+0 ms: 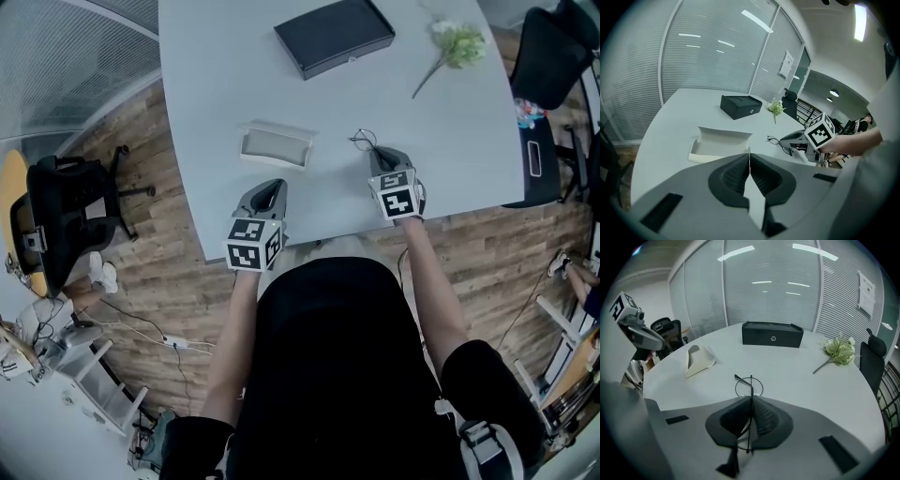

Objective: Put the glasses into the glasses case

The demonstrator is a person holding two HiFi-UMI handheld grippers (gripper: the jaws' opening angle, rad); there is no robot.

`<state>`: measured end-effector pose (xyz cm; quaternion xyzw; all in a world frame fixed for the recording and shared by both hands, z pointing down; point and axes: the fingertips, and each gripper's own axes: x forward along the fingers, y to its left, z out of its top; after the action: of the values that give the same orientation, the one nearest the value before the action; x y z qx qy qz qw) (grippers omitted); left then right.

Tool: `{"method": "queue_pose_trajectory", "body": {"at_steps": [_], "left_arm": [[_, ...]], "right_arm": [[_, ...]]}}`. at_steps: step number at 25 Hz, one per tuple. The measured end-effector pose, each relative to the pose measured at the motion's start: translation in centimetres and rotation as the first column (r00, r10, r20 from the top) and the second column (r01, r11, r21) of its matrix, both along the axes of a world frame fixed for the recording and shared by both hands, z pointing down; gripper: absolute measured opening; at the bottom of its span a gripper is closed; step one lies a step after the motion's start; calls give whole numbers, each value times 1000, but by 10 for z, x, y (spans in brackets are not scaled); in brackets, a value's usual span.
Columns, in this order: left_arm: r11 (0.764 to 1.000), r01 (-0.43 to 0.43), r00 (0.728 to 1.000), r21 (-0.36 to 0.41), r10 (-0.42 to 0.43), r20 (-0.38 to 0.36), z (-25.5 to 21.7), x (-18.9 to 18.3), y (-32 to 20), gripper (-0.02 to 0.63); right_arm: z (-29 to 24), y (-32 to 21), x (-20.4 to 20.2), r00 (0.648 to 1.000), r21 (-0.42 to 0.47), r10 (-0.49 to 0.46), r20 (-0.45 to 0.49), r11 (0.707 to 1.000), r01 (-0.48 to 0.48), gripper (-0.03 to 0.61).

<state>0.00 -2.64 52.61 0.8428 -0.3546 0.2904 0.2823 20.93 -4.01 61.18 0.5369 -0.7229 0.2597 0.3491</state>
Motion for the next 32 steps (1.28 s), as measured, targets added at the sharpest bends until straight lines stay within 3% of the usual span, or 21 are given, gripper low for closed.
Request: {"method": "queue_pose_trajectory", "body": {"at_steps": [6, 14, 22, 32], "left_arm": [[1000, 25, 1000, 10, -25, -1, -4, -4, 2, 25], [998, 62, 998, 7, -62, -3, -2, -12, 2, 25], [993, 118, 993, 5, -118, -8, -3, -23, 3, 25], [983, 182, 983, -18, -183, -19, 0, -36, 9, 25]], "right_arm": [[-8, 5, -12, 998, -4, -61, -7, 998, 61, 28], [-25, 10, -57, 984, 21, -176, 29, 984, 175, 26], [-50, 12, -111, 935, 78, -352, 39, 934, 349, 26], [-66, -1, -161, 887, 122, -456, 68, 887, 446, 25]]}}
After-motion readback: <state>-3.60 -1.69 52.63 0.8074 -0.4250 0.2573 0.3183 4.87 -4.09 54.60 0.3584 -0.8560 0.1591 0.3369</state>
